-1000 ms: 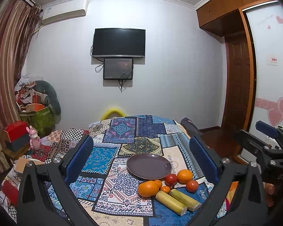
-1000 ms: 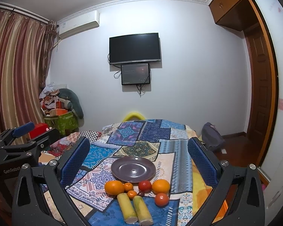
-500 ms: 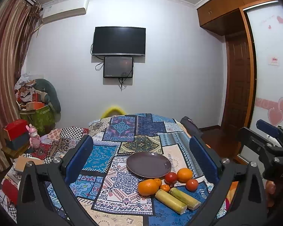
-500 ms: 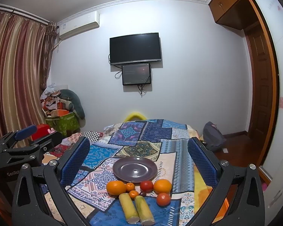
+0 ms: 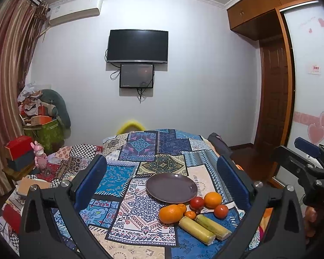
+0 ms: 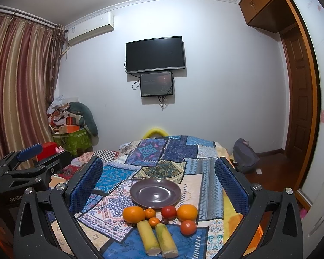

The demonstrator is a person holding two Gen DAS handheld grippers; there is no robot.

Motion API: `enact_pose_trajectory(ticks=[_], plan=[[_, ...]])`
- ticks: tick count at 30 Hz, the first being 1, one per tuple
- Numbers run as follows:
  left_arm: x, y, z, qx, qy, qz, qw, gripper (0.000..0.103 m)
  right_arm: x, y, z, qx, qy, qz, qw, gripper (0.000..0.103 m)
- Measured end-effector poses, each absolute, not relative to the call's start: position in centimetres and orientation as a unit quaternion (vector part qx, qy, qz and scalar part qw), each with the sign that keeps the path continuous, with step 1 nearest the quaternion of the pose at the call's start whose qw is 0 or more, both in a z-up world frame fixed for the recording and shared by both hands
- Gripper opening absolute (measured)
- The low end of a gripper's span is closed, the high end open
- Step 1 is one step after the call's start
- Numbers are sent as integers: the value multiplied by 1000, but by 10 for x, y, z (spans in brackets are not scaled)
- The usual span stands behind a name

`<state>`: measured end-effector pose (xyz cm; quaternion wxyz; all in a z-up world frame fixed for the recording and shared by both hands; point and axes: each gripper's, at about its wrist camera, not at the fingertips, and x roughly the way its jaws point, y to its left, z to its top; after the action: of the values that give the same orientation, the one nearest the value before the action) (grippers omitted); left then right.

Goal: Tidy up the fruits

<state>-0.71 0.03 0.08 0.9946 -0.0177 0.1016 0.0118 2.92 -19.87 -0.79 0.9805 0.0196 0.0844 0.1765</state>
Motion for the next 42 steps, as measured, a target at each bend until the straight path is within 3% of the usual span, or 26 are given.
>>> enact_pose_trajectory(ticks=[19, 24, 30, 42], plan=[[-2, 0, -3, -23, 106, -6, 994, 102, 31, -194, -14, 11, 94, 183, 979, 103], [7, -5, -7, -18, 118, -15, 993, 87, 40, -195, -18, 8, 109, 188, 976, 91], [36, -9, -19, -15, 160, -30, 987, 77, 70, -206, -34, 17, 156, 196, 968, 76], [115, -12, -68, -14, 265, -45, 963, 70, 131, -225, -78, 18, 252, 181, 951, 56]])
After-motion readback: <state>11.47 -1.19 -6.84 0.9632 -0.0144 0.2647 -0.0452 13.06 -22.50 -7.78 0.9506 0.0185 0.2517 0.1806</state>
